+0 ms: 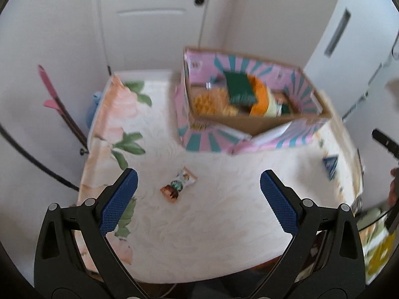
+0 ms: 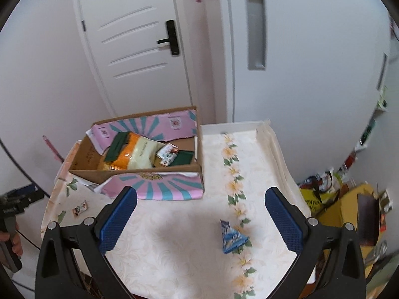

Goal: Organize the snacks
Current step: 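Lower the left tool to a brown-green packet while the right tool lowers to the blue triangular packet, then close the left tool on the brown-green packet while the right tool grasps the blue triangular packet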

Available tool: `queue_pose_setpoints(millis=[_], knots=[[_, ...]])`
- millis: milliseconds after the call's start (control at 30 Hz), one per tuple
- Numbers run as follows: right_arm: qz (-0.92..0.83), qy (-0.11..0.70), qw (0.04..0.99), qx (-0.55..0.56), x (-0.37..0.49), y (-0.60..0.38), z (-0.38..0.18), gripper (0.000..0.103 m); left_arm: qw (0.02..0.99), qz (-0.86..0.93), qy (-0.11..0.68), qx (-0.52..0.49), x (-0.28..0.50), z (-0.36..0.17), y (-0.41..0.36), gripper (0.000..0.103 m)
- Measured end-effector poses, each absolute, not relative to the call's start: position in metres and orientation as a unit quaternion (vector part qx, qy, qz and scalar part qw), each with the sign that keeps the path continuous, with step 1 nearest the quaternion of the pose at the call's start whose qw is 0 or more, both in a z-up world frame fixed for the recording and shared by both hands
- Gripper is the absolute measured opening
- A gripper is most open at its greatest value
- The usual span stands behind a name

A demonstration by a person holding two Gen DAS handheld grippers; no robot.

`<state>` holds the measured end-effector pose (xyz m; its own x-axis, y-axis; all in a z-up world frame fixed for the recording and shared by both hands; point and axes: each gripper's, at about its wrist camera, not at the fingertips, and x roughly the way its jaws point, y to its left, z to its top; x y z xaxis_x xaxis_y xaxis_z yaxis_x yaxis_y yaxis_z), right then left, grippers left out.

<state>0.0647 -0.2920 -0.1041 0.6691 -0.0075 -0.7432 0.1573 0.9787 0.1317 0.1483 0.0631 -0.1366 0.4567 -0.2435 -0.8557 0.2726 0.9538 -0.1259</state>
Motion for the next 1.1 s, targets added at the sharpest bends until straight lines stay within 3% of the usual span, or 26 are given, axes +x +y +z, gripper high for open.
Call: queue_pose_setpoints(millis=[167,267,400,533,733,900,1100], knots=[[-0.071,0.425,0.896,0.104,0.062,-0.285,-0.131,0.102,0.823,-0.192,0.532,0.053,0.164,-0.182,0.067,0.095],[-0.083,0.441,0.887,0.106,0.061,-0.281,-0.147,0.102,0.804,-0.216,0.548,0.079,0.173,-0.205,0.066,0.082],[-0.102,0.449,0.880,0.113,0.058,-0.280,-0.166,0.102,0.789,-0.238,0.556,0.110,0.181,-0.225,0.063,0.079],[-0.120,0.452,0.876,0.120,0.052,-0.284,-0.186,0.102,0.774,-0.257,0.563,0.131,0.187,-0.241,0.063,0.069],[-0.099,0.464,0.877,0.078,0.058,-0.300,-0.222,0.102,0.767,-0.280,0.555,0.162,0.185,-0.248,0.063,0.068],[-0.055,0.478,0.876,0.031,0.067,-0.310,-0.244,0.092,0.764,-0.286,0.545,0.194,0.179,-0.251,0.060,0.064],[-0.004,0.494,0.869,0.007,0.075,-0.314,-0.261,0.075,0.758,-0.297,0.544,0.204,0.183,-0.248,0.051,0.050]])
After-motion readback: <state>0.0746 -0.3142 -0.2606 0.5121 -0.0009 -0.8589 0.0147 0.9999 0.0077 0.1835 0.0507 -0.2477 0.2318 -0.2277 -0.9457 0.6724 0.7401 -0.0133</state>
